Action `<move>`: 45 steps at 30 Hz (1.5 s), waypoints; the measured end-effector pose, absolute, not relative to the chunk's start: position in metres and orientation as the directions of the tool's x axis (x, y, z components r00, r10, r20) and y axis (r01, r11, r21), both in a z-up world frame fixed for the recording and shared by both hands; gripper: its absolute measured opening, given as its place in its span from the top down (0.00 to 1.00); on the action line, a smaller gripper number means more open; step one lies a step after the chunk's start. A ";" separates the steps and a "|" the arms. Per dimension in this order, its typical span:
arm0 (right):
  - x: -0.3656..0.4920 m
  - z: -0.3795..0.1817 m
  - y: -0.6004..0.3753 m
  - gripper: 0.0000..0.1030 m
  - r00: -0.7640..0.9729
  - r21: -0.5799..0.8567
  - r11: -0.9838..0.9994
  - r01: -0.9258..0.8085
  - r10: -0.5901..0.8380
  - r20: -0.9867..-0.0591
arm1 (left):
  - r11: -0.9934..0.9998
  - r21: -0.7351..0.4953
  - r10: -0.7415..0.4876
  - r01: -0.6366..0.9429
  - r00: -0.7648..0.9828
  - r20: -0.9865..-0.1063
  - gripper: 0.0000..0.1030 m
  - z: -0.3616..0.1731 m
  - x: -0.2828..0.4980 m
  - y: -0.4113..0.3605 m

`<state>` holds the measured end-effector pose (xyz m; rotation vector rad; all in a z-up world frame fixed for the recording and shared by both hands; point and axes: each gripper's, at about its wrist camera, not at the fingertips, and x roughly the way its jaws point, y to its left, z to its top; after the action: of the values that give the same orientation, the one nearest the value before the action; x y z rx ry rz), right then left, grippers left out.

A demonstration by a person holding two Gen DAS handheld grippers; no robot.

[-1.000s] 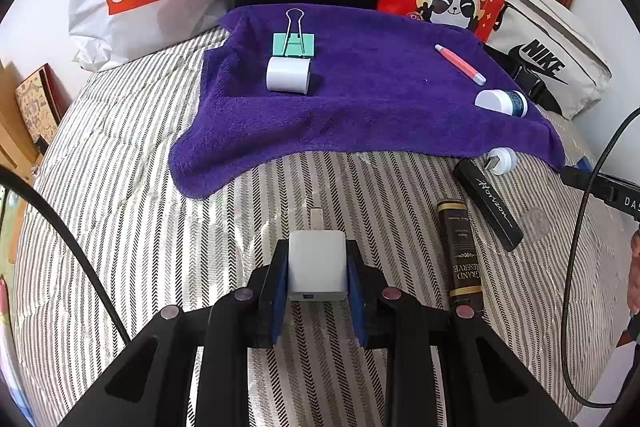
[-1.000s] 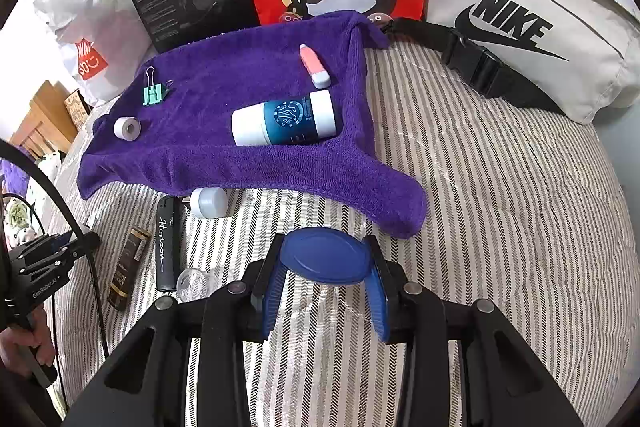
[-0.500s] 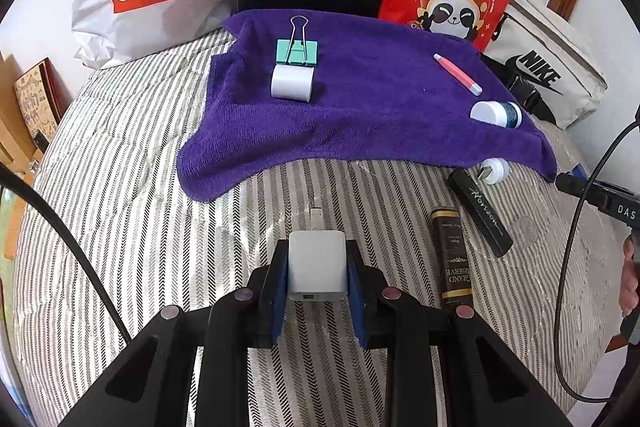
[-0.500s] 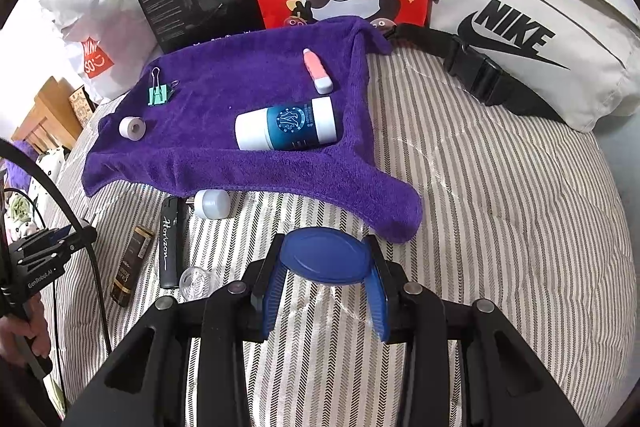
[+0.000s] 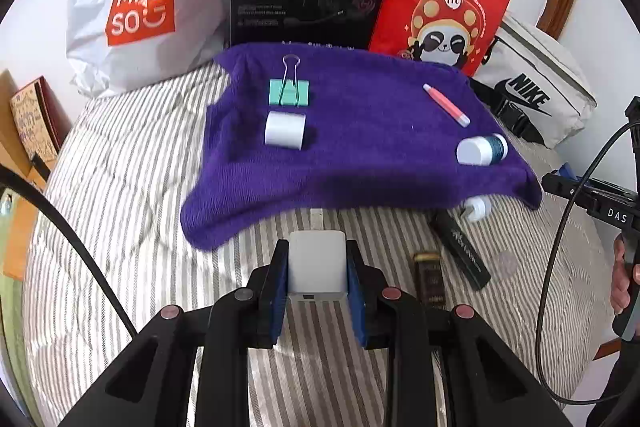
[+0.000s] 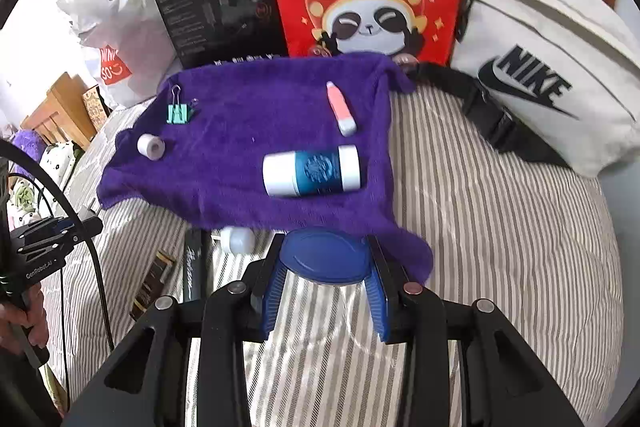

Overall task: Organize rigid objects
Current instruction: 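Carry the blue-lidded jar toward the towel with the right tool while the left tool lifts the charger, then lower the jar onto the towel and open the right tool while the left tool carries the charger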

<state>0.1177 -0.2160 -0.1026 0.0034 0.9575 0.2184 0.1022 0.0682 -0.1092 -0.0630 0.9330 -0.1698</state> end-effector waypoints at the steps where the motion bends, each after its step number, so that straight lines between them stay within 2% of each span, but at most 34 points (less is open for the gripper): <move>1: 0.121 -0.101 -0.214 0.64 0.558 0.097 0.977 -0.191 0.189 -0.808 | 0.985 -0.127 -0.174 0.121 0.586 -0.791 0.76 -0.107 0.105 0.068; 20: 0.220 -0.097 -0.180 0.64 0.579 0.063 0.960 -0.273 0.216 -0.787 | 0.985 -0.123 -0.173 0.124 0.610 -0.774 0.76 -0.095 0.149 0.079; 31: 0.287 -0.132 -0.142 0.64 0.530 0.005 0.947 -0.320 0.184 -0.828 | 0.985 -0.137 -0.171 0.103 0.604 -0.778 0.76 -0.102 0.163 0.094; 45: 0.311 -0.154 -0.140 0.64 0.483 -0.006 0.957 -0.291 0.141 -0.864 | 0.981 -0.168 -0.195 0.101 0.609 -0.769 0.76 -0.107 0.167 0.106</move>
<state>0.3110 -0.1404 -0.1540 -0.1597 1.0348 0.2647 0.1674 0.1062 -0.1066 -0.1114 0.8998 -0.1712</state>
